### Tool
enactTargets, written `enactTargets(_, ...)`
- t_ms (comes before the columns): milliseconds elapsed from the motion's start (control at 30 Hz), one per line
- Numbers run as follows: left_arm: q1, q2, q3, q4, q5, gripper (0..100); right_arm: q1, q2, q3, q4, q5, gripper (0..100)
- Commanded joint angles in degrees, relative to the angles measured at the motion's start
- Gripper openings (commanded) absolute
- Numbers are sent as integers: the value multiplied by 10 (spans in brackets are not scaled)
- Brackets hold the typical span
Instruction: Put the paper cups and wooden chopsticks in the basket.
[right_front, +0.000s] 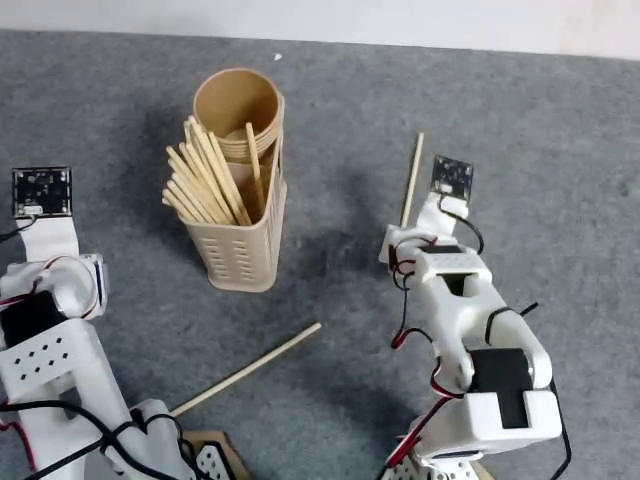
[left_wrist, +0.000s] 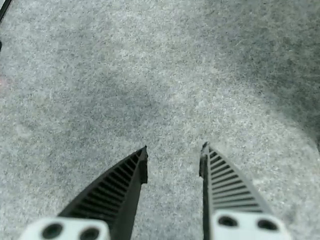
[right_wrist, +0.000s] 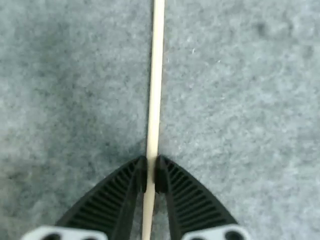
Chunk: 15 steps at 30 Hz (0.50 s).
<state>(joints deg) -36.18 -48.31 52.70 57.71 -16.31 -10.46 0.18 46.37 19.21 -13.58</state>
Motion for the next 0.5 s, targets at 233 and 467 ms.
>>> enactTargets(233, -4, -7, -4, -5, -3, 200, -7, -436, 34, -6, -1, 5)
enactTargets(467, 0, -7, -4, -5, -1, 200, -128, -764, 180, -153, 0, 5)
